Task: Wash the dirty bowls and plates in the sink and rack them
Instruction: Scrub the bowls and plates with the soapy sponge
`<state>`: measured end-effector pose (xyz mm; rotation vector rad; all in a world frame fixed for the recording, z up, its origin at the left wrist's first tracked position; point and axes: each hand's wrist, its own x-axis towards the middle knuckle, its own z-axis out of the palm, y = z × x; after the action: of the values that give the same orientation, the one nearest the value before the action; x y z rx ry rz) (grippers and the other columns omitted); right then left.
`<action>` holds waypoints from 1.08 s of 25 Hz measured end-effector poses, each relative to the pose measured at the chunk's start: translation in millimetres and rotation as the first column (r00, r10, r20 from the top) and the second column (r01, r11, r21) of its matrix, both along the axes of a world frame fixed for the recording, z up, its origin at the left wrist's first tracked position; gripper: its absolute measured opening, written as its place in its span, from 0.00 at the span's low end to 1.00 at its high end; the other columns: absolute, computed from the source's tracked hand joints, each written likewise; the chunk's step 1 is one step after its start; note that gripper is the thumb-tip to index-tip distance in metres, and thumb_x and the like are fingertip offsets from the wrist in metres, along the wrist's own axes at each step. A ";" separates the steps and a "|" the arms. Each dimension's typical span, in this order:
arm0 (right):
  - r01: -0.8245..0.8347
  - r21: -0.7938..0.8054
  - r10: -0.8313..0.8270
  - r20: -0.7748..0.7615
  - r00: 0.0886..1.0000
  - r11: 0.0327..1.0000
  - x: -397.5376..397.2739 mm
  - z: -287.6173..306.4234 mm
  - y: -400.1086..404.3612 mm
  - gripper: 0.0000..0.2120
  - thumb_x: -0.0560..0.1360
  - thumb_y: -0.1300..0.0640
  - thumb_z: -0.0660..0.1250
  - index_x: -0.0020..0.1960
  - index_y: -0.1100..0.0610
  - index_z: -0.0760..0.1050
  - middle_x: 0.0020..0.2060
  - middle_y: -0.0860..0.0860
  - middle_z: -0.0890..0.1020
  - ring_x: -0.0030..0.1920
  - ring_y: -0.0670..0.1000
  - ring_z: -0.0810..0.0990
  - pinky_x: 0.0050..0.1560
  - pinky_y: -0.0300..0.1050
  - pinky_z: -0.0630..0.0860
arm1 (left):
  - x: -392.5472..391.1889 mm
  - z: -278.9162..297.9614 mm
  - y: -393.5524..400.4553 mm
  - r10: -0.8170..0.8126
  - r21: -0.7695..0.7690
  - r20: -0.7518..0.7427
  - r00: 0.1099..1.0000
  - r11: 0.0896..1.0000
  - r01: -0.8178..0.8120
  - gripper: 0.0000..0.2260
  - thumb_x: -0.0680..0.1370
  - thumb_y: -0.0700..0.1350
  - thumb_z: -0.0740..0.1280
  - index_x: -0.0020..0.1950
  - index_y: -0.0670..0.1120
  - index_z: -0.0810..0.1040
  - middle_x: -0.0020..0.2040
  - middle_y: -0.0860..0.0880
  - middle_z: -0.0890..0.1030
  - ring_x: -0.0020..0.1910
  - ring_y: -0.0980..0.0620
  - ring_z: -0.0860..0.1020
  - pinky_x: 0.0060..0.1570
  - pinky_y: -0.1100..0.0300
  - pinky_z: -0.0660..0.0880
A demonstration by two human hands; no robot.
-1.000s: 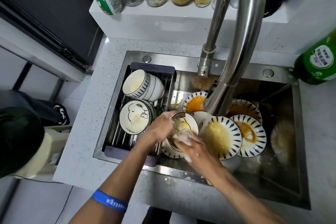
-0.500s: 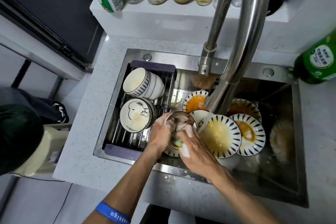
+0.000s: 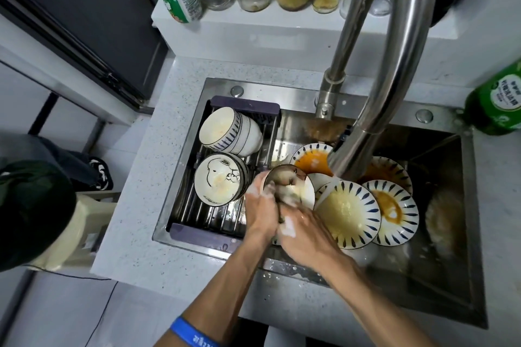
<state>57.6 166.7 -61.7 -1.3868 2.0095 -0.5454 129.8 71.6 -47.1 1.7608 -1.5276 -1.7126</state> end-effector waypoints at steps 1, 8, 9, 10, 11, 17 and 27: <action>-0.032 0.021 0.031 0.030 0.999 0.999 2.8 -4.0 1.7 0.23 0.74 0.61 0.64 0.68 0.58 0.67 0.75 0.55 0.64 0.72 0.54 0.67 0.68 0.52 0.71 | -0.4 0.6 -0.8 -0.025 0.011 -0.002 1.000 1.000 0.025 0.15 0.82 0.40 0.59 0.66 0.49 0.77 0.54 0.49 0.83 0.51 0.52 0.81 0.45 0.68 0.74; -0.082 -0.213 0.062 -0.101 0.993 0.973 -3.8 1.3 4.0 0.31 0.64 0.68 0.70 0.66 0.55 0.74 0.59 0.51 0.79 0.59 0.49 0.77 0.62 0.46 0.76 | -0.6 9.1 -23.0 -0.131 0.045 -0.015 0.991 0.990 0.131 0.17 0.75 0.37 0.61 0.61 0.50 0.79 0.50 0.48 0.85 0.49 0.50 0.81 0.51 0.52 0.80; -0.167 -0.240 0.124 -0.181 0.976 0.956 -2.8 -1.8 5.4 0.30 0.62 0.68 0.69 0.63 0.55 0.77 0.59 0.51 0.80 0.58 0.51 0.78 0.57 0.48 0.79 | -0.5 11.3 -24.0 -0.253 0.069 -0.011 0.967 0.965 0.253 0.19 0.75 0.35 0.60 0.63 0.47 0.79 0.46 0.51 0.85 0.48 0.49 0.81 0.53 0.51 0.79; -0.143 -0.250 0.097 -0.186 0.978 0.958 -0.9 -5.3 3.8 0.28 0.61 0.68 0.70 0.61 0.55 0.78 0.57 0.51 0.81 0.57 0.53 0.79 0.54 0.48 0.81 | -1.5 8.7 -23.9 -0.317 0.053 0.017 0.948 0.947 0.315 0.20 0.76 0.35 0.60 0.65 0.46 0.77 0.43 0.55 0.84 0.47 0.50 0.80 0.53 0.52 0.78; -0.079 -0.240 0.041 -0.157 0.987 0.968 1.1 -13.0 3.6 0.26 0.62 0.69 0.71 0.60 0.55 0.79 0.56 0.51 0.81 0.57 0.54 0.80 0.53 0.47 0.81 | -1.4 8.2 -22.0 -0.275 0.023 0.026 0.961 0.961 0.274 0.20 0.77 0.36 0.61 0.67 0.49 0.76 0.45 0.58 0.83 0.48 0.53 0.79 0.54 0.55 0.77; -0.101 -0.209 0.068 -0.161 0.985 0.973 3.1 -32.3 9.1 0.29 0.59 0.71 0.76 0.58 0.55 0.80 0.55 0.52 0.82 0.55 0.55 0.81 0.48 0.53 0.83 | 0.5 4.2 -15.5 -0.357 0.010 0.072 0.931 0.934 0.357 0.17 0.77 0.42 0.60 0.63 0.55 0.77 0.49 0.53 0.84 0.47 0.54 0.81 0.48 0.58 0.79; 0.011 -0.225 -0.021 -0.040 0.999 0.974 14.3 -35.4 -0.3 0.27 0.62 0.68 0.77 0.60 0.57 0.78 0.55 0.54 0.82 0.54 0.55 0.80 0.49 0.49 0.82 | 3.4 5.8 -22.8 -0.235 -0.044 0.085 0.968 0.970 0.239 0.14 0.78 0.42 0.58 0.58 0.52 0.80 0.49 0.52 0.84 0.47 0.54 0.80 0.47 0.60 0.77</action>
<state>71.9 166.4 -97.0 -1.5267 2.0437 -0.7770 133.2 48.9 -41.3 1.6961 -1.8672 -1.7047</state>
